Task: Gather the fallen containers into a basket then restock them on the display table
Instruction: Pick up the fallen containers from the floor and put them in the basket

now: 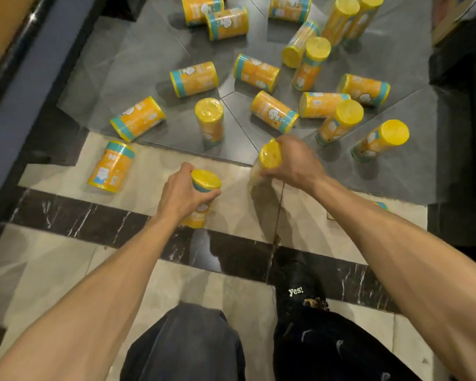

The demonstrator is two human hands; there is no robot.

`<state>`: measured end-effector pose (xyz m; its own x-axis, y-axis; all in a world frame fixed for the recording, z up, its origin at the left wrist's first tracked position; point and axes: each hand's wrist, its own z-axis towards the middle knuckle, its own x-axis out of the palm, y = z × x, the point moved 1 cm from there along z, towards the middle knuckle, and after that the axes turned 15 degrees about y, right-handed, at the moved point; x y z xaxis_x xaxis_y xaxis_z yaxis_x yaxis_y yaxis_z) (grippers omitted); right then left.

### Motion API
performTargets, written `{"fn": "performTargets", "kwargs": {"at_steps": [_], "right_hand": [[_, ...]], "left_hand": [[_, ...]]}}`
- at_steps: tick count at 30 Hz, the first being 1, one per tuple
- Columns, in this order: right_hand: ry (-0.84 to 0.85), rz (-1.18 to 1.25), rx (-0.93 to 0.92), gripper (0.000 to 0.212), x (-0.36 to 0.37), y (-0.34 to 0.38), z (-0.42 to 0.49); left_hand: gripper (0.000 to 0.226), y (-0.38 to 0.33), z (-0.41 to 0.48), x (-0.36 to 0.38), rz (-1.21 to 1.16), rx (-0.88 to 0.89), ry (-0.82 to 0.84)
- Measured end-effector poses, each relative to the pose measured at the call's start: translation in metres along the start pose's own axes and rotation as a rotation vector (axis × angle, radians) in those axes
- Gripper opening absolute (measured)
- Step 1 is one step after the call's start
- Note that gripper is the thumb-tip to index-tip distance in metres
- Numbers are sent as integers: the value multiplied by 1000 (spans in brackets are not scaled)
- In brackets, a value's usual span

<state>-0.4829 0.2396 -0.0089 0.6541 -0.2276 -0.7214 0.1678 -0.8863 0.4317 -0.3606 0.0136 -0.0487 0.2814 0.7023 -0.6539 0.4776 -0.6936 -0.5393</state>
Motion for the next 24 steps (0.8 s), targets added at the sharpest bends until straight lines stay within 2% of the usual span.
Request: {"fn": "performTargets", "kwargs": {"at_steps": [5,11,15,20,24], "right_hand": [[-17,52,51,83,-25,40,-58],[47,15,35,81,-64,106,-167],[47,34,38,82,-99,150,-236],[66,19,3,84,-142,200,-303],[83,3,-45,79,-174,240,-340]], "left_hand": [[72,-22,-73,-43,-134,-29,-81],[95,-59,-178,-104,-183,-77,-73],[89,-86,-259,-137,-248,-125,-93],[68,-116,-358,-184,-307,-174,-161],[74,-125,-419,-218,-408,-252,-224]]}}
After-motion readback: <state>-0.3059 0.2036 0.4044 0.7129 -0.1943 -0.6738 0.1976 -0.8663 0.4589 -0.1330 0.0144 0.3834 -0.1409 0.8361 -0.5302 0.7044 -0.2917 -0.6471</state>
